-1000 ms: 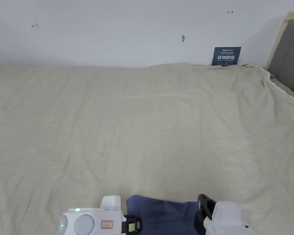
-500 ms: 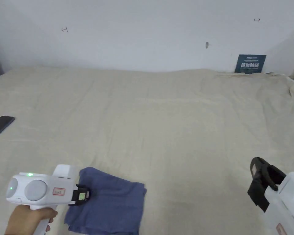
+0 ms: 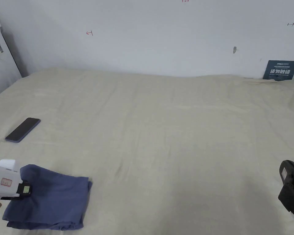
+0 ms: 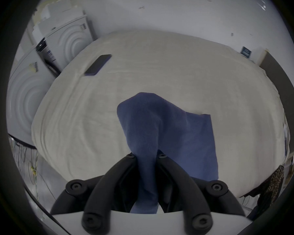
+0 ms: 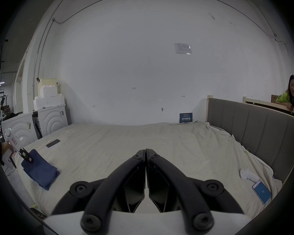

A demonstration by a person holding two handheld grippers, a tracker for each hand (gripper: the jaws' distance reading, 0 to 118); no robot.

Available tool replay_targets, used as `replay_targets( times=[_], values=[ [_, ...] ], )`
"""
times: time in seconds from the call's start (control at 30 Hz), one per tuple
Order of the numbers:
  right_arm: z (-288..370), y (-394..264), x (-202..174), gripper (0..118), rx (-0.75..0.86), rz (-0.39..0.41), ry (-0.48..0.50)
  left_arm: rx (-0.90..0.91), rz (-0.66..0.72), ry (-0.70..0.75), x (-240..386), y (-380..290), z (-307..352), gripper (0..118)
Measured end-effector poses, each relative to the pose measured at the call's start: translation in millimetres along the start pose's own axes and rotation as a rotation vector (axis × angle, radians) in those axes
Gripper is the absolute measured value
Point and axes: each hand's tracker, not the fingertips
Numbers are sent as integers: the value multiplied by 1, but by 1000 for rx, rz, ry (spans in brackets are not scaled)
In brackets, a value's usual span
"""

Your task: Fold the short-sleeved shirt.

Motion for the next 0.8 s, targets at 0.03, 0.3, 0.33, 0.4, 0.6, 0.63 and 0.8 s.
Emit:
replay_targets(
  times=[0.03,0.3,0.33,0.4,0.6,0.63,0.8],
  values=[
    [-2,-1,-3,0,-3,0,2,-8,25,8,-6,0,-4,12],
    [-12,-3,-14,0,-28,16,21,-47,42,45,-16,-3,-36,12],
    [-13,-3,-15,0,-32,19,24,-45,49,52,-16,-3,-40,14],
    [-13,-3,-15,0,-38,27,25,-45,50,94,-19,-4,-48,32],
    [-9,-2,-13,0,-48,29,18,42,110,229,-6,-9,-33,118],
    [-8,0,-12,0,-48,29,15,71,130,227,-4,-9,-27,118],
    [-3,12,-9,0,-37,50,1,350,163,220,19,-7,28,118]
  ],
)
